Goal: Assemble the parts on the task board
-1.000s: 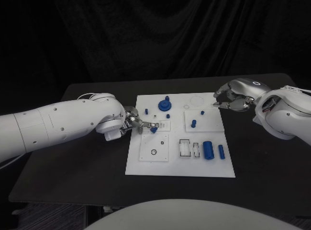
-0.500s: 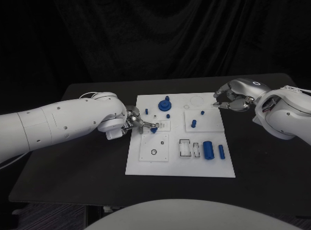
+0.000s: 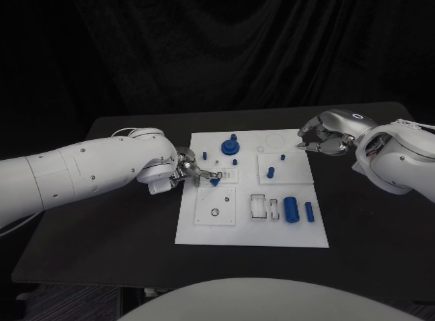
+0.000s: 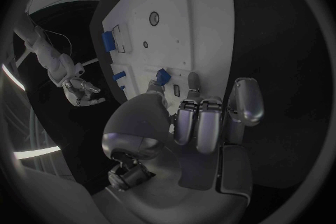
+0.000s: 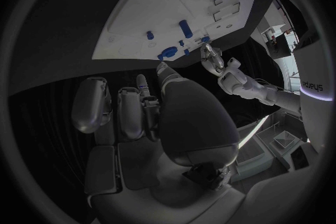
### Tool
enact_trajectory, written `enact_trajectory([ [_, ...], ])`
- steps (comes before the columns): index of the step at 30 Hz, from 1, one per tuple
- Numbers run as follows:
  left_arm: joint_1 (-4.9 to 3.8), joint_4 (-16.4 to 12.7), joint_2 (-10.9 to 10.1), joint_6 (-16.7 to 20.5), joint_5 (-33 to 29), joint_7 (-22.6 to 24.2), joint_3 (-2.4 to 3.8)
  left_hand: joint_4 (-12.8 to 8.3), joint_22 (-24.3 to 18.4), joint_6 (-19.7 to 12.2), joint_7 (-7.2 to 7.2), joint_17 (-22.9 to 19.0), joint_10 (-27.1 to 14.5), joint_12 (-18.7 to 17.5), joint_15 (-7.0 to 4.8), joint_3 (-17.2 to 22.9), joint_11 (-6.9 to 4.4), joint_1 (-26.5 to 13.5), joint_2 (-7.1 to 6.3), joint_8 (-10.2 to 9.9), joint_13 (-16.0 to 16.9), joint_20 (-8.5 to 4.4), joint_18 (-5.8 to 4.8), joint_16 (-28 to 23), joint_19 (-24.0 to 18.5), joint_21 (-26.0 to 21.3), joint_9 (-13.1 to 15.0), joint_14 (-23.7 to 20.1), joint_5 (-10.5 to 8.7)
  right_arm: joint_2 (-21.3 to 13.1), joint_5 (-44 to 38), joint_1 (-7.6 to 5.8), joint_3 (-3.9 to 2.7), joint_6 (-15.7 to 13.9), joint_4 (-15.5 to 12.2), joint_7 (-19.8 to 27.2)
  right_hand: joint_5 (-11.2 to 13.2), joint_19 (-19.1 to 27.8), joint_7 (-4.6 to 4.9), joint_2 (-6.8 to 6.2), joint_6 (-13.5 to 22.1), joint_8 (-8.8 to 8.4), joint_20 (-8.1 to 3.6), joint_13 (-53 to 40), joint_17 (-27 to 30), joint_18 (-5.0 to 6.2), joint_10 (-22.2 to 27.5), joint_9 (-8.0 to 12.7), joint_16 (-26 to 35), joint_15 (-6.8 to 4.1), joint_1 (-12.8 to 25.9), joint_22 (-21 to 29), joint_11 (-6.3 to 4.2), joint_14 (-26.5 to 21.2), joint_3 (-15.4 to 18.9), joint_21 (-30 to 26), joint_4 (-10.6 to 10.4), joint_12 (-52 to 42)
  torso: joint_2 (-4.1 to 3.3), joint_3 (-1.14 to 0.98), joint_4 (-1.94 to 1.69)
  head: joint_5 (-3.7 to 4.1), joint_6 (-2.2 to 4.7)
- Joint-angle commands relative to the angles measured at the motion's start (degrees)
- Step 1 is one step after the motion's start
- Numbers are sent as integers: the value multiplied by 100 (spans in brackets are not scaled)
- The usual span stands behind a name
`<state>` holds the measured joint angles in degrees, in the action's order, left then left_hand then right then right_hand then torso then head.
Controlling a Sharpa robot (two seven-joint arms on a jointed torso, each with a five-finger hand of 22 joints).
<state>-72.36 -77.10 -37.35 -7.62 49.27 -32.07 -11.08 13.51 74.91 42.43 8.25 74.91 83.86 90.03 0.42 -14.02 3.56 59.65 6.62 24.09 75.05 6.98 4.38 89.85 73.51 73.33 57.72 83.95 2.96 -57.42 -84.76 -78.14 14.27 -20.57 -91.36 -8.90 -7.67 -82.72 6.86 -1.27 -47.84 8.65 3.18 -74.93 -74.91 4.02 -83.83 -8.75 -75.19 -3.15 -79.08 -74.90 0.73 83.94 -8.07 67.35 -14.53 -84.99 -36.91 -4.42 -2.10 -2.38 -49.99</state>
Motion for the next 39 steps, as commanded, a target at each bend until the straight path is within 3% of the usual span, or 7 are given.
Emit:
enact_trajectory([
  [1,174,-2,75,-362,-44,-12,-108,17,131,-132,-13,1509,607,-7,54,17,44,7,-6,-867,1491,29,110,15,-31,-46,16,605,-1,3,-1,14,-4,33,3,-68,39,35,-6,14,-35,-26,14,-764,-59,69,-30,6,18,26,18,-715,33,231,29,-17,18,17,-2,1,1,6,-1],
  [19,243,110,134,-493,-44,121,-108,19,97,-281,17,1509,551,-44,77,24,69,-11,-7,-877,1460,45,125,15,-106,-128,42,605,-4,3,-1,14,-4,40,5,-68,38,39,-5,14,-42,-28,14,-759,-52,72,-27,8,25,27,12,-710,35,230,29,-37,25,21,-1,0,-1,37,-1],
  [39,295,163,160,-498,-44,81,-107,-350,159,-277,11,1509,557,-39,87,285,72,360,45,-703,1464,65,121,15,-73,-139,139,605,67,13,-1,21,-4,78,14,-73,39,40,-4,12,-51,-29,15,-748,-40,73,-18,10,37,29,0,-709,37,227,29,-46,37,28,0,0,-7,16,-1],
])
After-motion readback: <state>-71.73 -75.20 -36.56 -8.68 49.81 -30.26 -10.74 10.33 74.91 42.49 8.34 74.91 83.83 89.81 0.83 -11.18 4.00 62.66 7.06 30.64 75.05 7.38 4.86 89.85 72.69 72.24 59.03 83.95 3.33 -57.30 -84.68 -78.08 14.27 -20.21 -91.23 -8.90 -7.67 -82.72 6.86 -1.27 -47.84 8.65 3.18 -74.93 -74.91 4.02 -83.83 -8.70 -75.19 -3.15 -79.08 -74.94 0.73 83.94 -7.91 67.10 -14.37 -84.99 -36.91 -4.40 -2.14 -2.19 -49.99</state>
